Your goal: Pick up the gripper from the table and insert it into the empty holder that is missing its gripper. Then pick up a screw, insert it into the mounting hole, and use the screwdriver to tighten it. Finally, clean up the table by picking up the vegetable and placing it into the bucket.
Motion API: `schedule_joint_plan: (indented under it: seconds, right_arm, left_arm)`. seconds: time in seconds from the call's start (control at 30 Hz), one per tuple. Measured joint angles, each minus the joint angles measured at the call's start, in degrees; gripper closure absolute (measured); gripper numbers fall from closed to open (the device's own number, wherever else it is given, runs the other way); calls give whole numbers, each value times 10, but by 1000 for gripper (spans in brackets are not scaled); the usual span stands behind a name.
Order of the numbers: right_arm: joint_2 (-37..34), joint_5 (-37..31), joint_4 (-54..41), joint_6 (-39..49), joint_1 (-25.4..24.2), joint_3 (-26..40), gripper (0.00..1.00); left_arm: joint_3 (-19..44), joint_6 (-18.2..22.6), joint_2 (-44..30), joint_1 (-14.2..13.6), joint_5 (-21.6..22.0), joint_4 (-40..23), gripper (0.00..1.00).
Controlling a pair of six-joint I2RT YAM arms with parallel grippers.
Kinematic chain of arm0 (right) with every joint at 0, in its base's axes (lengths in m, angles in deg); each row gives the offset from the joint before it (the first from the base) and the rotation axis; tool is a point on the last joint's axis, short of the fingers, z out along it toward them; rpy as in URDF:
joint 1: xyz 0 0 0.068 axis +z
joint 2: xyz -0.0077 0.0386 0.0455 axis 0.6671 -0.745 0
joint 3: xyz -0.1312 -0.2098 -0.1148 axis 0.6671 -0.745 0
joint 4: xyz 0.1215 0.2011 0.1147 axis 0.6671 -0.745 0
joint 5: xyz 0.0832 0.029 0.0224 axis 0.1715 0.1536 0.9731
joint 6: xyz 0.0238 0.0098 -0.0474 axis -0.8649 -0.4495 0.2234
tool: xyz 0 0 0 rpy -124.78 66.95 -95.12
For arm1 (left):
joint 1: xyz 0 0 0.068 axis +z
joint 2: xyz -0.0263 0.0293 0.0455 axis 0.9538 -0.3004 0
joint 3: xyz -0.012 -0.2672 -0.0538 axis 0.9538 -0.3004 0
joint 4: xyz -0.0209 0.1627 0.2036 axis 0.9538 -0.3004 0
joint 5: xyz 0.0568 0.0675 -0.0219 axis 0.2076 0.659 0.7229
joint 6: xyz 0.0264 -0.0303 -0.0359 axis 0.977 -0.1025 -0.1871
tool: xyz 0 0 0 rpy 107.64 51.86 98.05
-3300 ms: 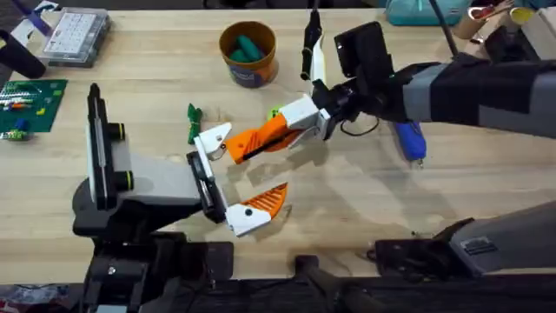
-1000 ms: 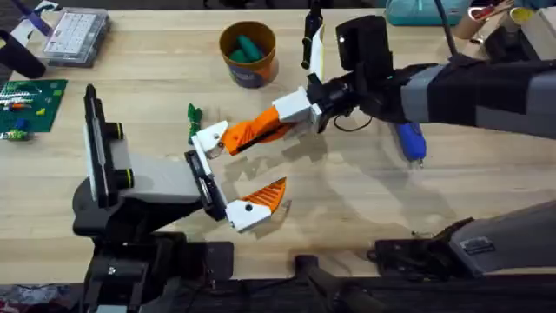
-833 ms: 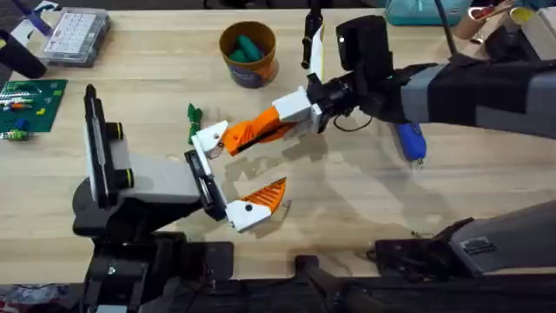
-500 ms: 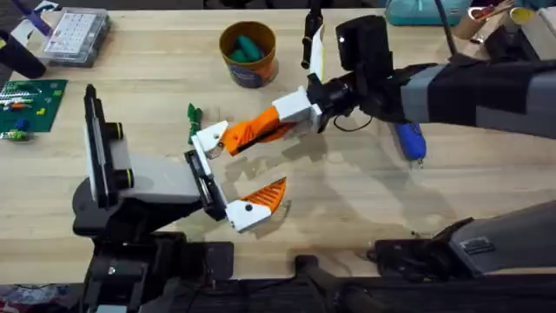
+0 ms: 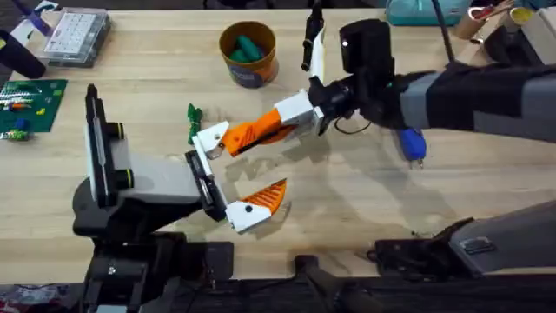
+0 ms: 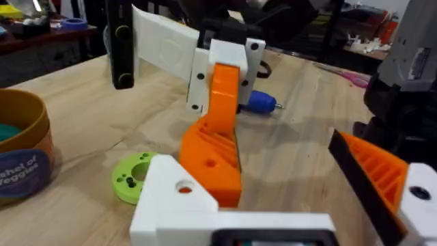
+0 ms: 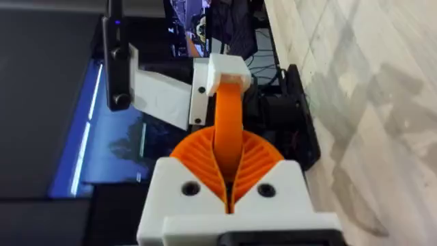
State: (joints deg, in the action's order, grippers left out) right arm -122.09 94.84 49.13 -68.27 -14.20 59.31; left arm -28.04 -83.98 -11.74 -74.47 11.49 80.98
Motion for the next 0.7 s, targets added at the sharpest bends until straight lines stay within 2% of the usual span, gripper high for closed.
schedule_joint_plan:
  seconds: [0.3,0.7]
  right_arm:
    - [-14,-2,201,-132,0,-43,985]
    - [-37,-15,232,-210,14,-43,985]
  left_arm:
    - [0,0,0,0,0,4,16]
    - [0,-4,0,3,1,-7,16]
